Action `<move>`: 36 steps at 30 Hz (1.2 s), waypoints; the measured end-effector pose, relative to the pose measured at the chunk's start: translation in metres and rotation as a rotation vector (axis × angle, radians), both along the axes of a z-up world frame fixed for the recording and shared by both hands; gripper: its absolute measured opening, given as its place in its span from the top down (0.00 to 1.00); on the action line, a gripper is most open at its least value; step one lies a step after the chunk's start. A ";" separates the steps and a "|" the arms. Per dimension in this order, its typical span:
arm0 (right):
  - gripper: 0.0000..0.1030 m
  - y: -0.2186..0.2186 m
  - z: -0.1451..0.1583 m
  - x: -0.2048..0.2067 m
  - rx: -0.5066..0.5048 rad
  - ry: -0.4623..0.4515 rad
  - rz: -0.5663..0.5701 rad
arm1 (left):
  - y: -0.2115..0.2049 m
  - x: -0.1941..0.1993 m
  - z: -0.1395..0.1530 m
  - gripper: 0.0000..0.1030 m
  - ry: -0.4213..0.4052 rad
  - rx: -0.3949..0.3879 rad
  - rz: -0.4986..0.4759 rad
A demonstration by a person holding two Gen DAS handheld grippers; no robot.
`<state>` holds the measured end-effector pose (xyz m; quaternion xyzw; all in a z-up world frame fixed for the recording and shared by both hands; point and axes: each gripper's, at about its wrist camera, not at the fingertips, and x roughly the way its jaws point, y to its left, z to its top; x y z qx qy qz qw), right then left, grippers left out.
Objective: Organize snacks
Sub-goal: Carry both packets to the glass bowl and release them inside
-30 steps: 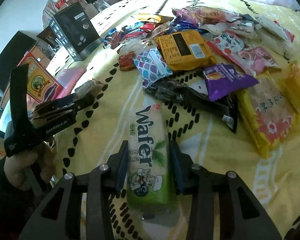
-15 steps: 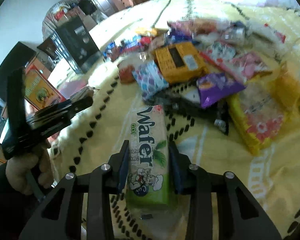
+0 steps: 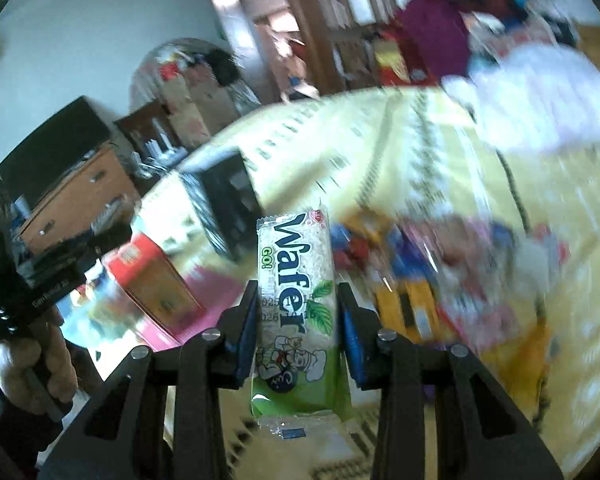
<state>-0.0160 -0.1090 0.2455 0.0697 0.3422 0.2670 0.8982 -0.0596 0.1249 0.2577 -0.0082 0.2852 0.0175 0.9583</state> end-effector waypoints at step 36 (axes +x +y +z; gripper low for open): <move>0.61 0.410 0.075 0.006 -0.045 -0.002 0.604 | 0.278 -0.035 -0.009 0.59 0.076 -0.102 0.516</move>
